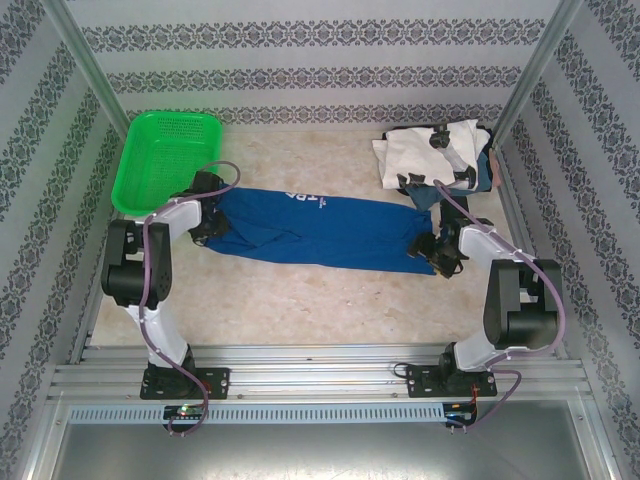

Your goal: Fold and stack the t-shirts

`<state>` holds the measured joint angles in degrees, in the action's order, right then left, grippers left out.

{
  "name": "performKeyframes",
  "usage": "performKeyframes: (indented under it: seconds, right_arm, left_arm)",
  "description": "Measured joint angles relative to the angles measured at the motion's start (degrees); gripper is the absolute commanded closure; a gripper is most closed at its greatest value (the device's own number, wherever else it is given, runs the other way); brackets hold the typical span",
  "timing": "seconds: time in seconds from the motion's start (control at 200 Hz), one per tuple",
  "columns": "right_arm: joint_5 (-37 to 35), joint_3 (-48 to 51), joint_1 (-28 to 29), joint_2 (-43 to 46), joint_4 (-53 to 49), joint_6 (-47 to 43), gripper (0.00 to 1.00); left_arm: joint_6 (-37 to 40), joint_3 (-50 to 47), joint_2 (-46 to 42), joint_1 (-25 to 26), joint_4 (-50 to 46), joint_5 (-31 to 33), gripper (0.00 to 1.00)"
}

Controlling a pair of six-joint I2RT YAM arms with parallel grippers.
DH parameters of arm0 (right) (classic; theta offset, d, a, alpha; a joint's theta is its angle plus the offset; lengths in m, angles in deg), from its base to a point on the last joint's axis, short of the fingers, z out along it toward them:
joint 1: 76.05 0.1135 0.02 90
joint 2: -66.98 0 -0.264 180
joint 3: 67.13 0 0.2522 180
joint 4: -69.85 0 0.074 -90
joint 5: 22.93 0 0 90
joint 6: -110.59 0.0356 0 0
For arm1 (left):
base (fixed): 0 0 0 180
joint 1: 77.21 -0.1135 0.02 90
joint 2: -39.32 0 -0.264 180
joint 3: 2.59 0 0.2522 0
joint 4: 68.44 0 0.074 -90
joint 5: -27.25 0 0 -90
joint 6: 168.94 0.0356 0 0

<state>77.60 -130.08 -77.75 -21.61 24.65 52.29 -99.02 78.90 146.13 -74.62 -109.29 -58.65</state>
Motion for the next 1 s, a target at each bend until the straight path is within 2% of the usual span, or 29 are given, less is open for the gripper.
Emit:
performKeyframes:
  seconds: [0.055,0.145,0.185,0.255,0.3,0.415,0.58,0.754,1.004]
  right_arm:
    - [-0.13,-0.24,0.31,-0.55,-0.02,0.28,0.35]
    - [-0.57,-0.37,0.72,-1.99,0.00,0.48,0.45]
    - [-0.72,-0.39,0.74,-2.60,-0.02,1.01,0.52]
    - [-1.09,-0.85,0.72,-3.45,-0.37,1.03,0.73]
    - [-1.33,-1.20,0.72,-3.93,-0.42,0.92,0.83]
    - [-2.25,-1.44,0.72,-4.11,-0.48,1.29,0.96]
    - [-3.13,-1.42,0.68,-1.07,-1.73,1.07,0.99]
    - [-3.21,0.28,0.59,4.52,-3.04,0.96,0.98]
    - [-3.72,6.58,-0.07,11.67,-6.43,1.60,0.95]
  left_arm:
    - [0.50,0.31,0.44,0.33,-0.31,-0.44,0.95]
    - [0.79,0.07,0.52,0.46,-0.68,-0.81,1.00]
    - [0.83,-0.13,0.50,0.44,-0.70,-0.83,1.00]
    - [1.03,-0.96,0.15,0.44,-0.68,-0.81,1.00]
    - [1.07,-1.77,-0.59,0.44,-0.72,-0.81,1.00]
    - [1.07,-5.07,-4.74,0.42,-1.75,-0.74,1.00]
    - [1.03,-8.37,-13.20,0.39,-4.63,-0.68,1.00]
    - [-0.09,-11.61,-21.33,0.31,-6.10,-1.62,1.00]
    - [-4.31,-22.18,-32.44,0.31,-9.60,-2.99,1.00]
